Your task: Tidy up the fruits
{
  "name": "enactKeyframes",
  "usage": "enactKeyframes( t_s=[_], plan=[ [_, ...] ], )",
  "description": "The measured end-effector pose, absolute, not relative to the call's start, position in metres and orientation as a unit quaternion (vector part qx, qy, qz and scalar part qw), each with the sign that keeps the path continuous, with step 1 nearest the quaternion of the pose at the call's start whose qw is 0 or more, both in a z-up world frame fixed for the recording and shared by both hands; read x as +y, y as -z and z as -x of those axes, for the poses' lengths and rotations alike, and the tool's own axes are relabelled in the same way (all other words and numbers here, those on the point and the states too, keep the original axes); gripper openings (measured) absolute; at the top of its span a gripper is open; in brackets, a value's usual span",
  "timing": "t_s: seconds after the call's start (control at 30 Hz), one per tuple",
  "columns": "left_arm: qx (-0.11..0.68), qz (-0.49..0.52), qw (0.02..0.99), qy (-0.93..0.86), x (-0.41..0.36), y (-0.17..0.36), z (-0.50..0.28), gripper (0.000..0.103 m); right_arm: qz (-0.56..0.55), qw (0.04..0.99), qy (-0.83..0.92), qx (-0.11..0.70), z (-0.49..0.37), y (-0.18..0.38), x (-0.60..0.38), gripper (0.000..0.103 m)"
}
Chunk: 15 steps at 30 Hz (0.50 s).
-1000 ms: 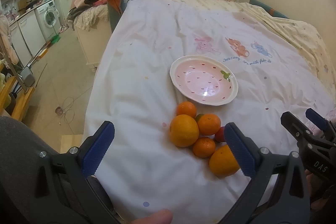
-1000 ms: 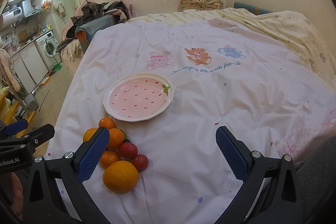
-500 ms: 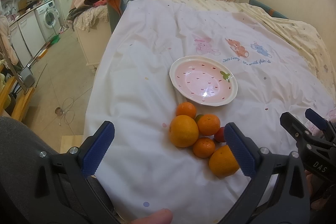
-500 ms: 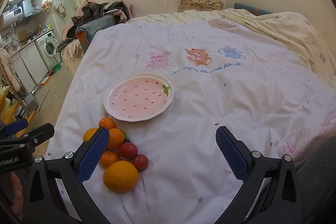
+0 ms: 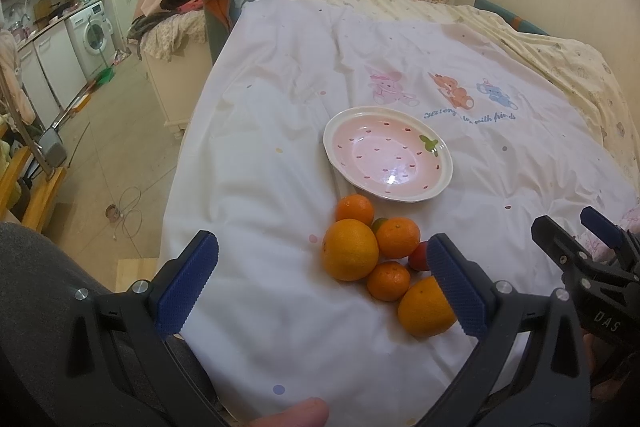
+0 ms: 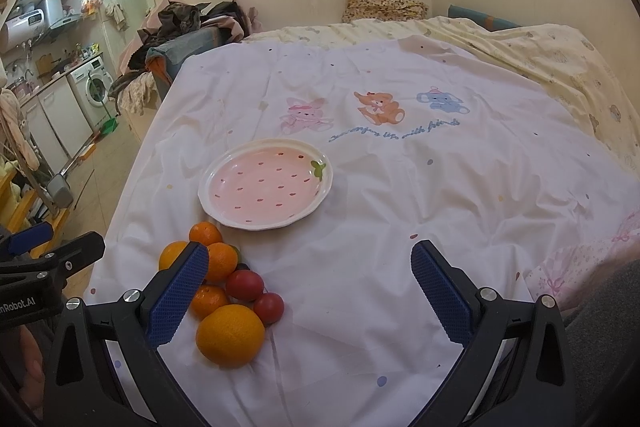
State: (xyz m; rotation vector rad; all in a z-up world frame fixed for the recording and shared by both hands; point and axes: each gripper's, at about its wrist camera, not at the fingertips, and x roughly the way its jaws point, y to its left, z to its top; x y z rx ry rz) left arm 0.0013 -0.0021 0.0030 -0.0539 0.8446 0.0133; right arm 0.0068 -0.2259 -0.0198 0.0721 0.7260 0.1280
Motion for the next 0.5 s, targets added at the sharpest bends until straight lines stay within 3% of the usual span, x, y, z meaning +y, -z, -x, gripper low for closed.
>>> enactKeyframes(
  t_s=[0.5],
  plan=[
    [0.412,0.028,0.911,-0.007,-0.001,-0.0008,-0.0014,0.103,-0.031,0.932,-0.061,0.356,-0.0072,0.0147,-0.2207,0.103]
  ],
)
